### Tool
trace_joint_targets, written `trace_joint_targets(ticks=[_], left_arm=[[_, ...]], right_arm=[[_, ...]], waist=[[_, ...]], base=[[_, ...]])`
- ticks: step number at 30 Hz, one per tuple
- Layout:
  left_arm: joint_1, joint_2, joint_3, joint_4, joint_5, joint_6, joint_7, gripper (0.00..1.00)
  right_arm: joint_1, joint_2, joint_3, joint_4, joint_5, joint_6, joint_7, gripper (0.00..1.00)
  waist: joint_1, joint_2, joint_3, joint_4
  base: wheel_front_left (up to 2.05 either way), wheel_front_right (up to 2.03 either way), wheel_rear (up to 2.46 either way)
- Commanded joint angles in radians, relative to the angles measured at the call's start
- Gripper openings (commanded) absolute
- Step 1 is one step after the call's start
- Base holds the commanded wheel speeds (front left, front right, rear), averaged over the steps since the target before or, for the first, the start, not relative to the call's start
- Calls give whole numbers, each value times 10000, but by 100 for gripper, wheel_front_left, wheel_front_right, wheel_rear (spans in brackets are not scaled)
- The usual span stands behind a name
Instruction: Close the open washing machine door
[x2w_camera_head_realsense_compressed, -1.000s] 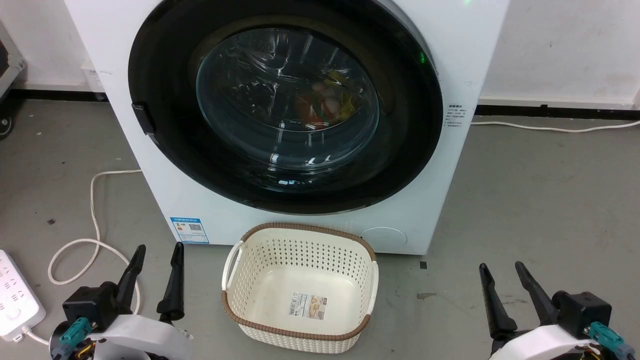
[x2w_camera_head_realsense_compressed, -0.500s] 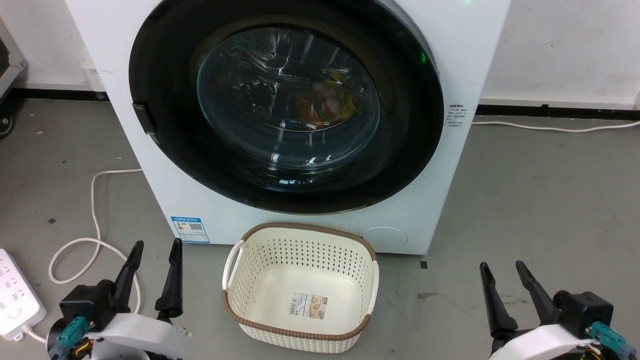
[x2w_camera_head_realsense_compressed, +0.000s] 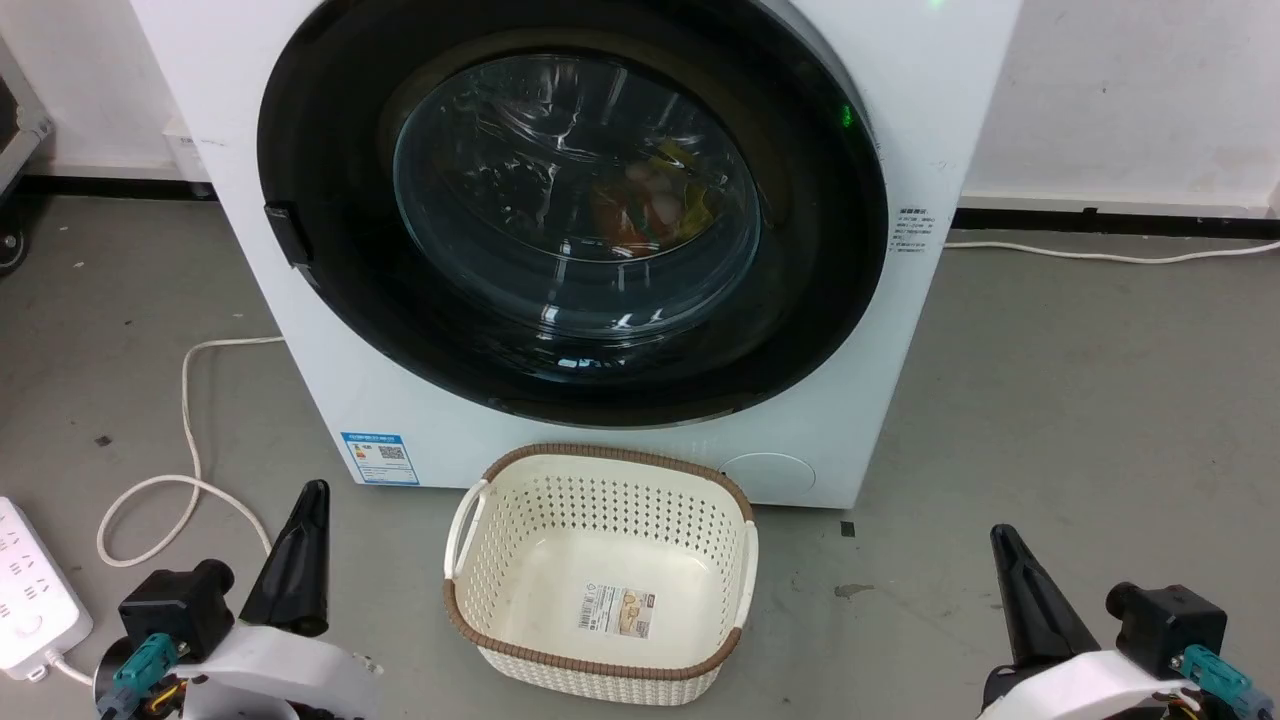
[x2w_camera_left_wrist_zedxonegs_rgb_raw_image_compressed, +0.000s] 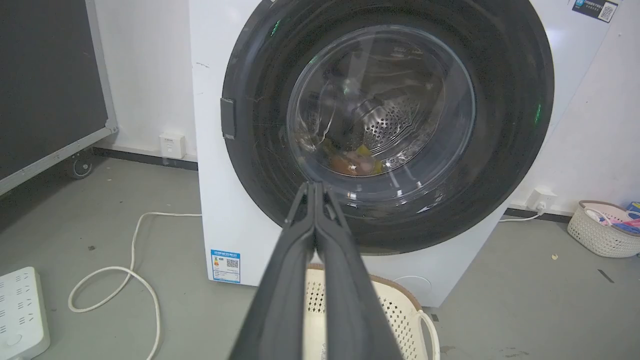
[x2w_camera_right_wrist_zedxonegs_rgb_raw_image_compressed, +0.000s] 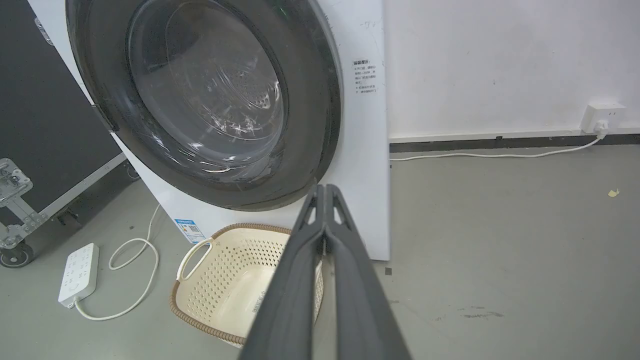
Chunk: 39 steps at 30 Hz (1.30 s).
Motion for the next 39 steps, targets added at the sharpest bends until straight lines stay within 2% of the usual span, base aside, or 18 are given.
trace_joint_targets(ticks=[1, 39], left_arm=[[14, -50, 2, -40, 114, 26, 41, 0], [139, -579, 89, -424, 1267, 268, 611, 0]], right_arm=[[-5, 0, -7, -43, -70, 0, 30, 0], [-52, -5, -17, -453, -724, 3, 412, 0]], waist=[[0, 0, 2, 8], [0, 0, 71, 157]], base=[[0, 0, 0], [0, 0, 0]])
